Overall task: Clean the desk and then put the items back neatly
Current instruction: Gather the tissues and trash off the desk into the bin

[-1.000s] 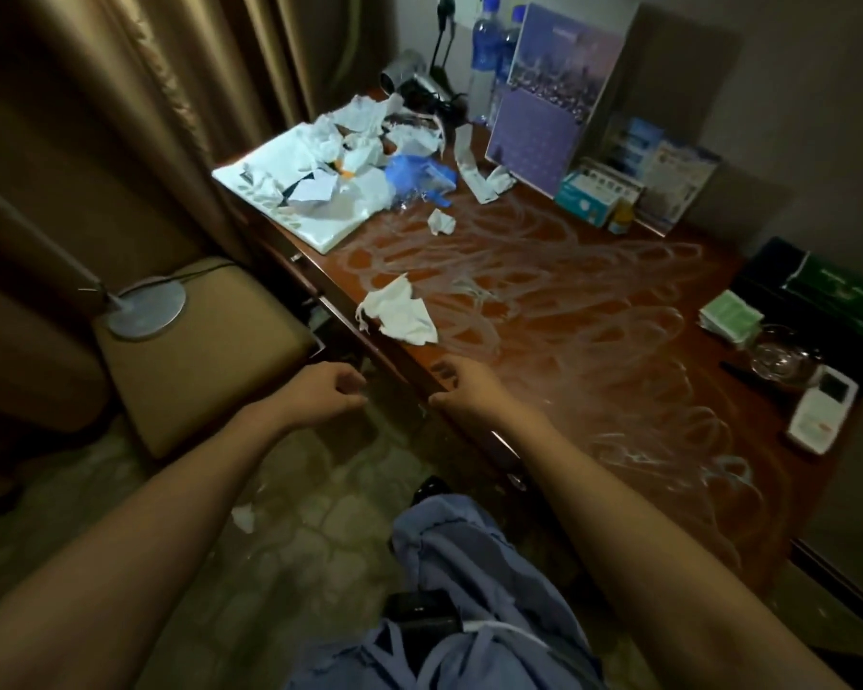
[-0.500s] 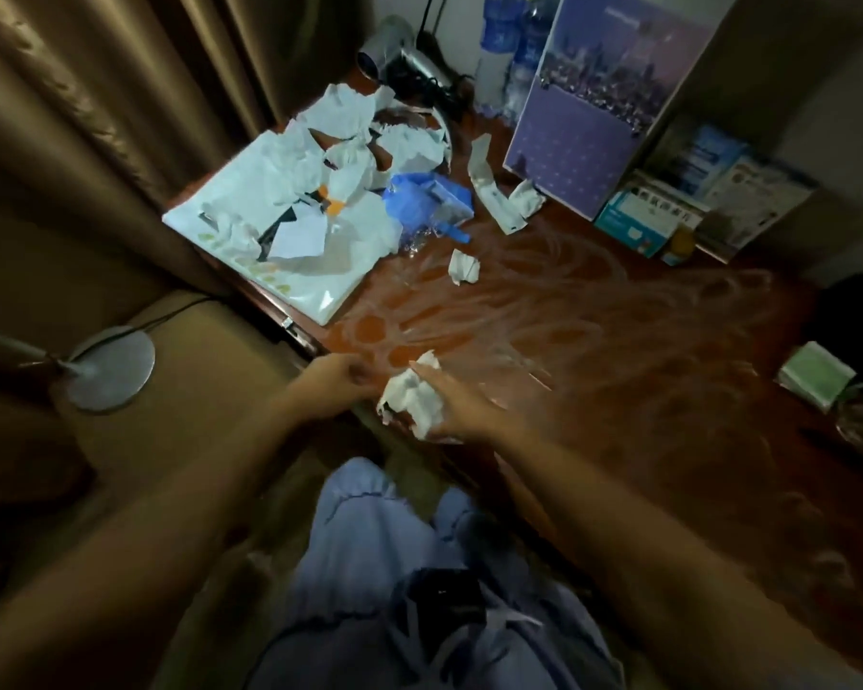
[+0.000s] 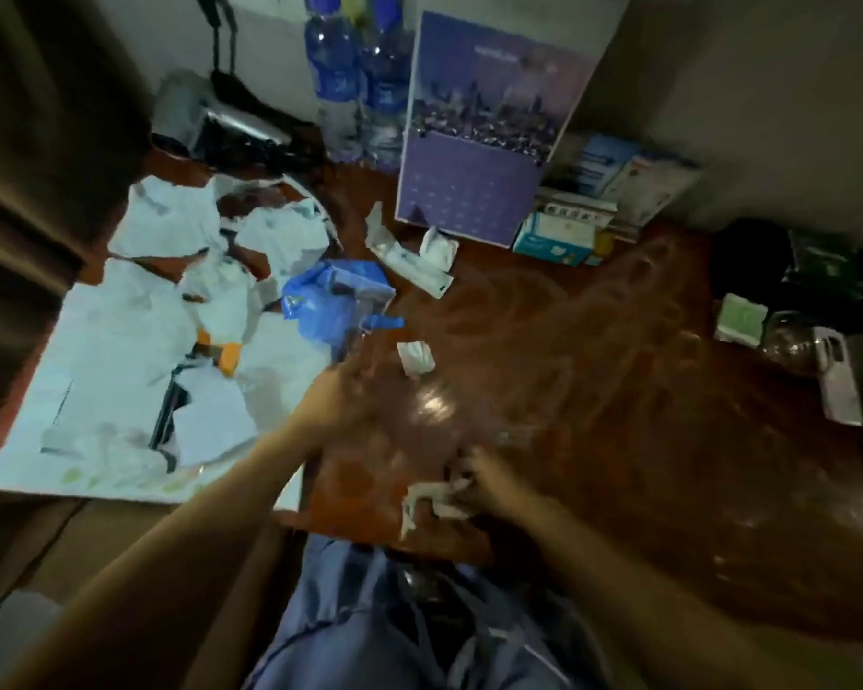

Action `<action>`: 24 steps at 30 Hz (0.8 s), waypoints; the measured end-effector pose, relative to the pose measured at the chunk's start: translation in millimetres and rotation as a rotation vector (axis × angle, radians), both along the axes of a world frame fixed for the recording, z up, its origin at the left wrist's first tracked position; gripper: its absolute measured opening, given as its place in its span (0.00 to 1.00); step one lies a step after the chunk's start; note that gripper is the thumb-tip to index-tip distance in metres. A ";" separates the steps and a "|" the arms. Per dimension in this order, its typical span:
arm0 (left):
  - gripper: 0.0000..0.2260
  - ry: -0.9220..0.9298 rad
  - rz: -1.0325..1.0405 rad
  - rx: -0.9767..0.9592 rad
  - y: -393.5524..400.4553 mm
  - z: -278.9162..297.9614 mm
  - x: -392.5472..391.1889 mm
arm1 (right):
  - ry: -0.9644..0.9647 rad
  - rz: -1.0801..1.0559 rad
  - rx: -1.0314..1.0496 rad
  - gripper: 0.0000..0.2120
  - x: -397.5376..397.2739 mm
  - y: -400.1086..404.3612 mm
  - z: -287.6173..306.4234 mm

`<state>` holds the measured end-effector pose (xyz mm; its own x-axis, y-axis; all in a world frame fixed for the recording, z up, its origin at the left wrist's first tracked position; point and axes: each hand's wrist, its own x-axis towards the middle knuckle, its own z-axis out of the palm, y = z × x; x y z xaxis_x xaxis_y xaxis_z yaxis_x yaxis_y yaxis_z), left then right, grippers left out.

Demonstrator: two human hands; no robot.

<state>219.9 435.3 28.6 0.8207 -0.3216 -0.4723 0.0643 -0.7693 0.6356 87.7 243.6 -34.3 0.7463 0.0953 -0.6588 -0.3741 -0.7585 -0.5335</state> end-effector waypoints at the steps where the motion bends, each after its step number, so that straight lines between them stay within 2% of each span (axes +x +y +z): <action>1: 0.26 -0.019 -0.004 -0.021 -3.8 -2.0 10.9 | -0.013 -0.096 0.010 0.14 5.3 0.2 7.1; 3: 0.32 -0.065 0.050 -0.008 -12.2 -9.1 32.3 | -0.073 -0.312 0.036 0.10 13.8 1.9 20.3; 5: 0.35 -0.065 0.085 0.085 -22.2 -11.0 47.8 | -0.135 -0.481 0.062 0.07 19.2 5.7 26.4; 9: 0.39 0.004 -0.035 0.214 -35.7 -24.0 64.8 | -0.214 -0.632 -0.001 0.03 36.1 11.7 23.2; 11: 0.38 0.028 -0.091 0.232 -41.2 -31.5 65.4 | -0.245 -0.683 -0.007 0.08 46.0 12.7 23.3; 15: 0.36 0.020 -0.094 0.221 -53.9 -37.7 65.2 | -0.288 -0.773 -0.070 0.07 58.8 8.9 19.0; 17: 0.37 0.015 -0.137 0.266 -62.1 -39.6 67.0 | -0.295 -0.873 -0.029 0.11 59.2 5.0 7.6; 20: 0.41 0.007 -0.264 0.377 -70.7 -43.6 68.2 | -0.274 -0.957 0.025 0.08 64.0 5.8 10.2; 22: 0.44 -0.001 -0.290 0.348 -69.9 -46.7 70.1 | -0.230 -0.988 0.038 0.13 73.9 2.3 18.4; 24: 0.42 0.012 -0.252 0.233 -67.5 -51.8 72.6 | -0.303 -0.959 0.024 0.15 88.9 -5.5 22.6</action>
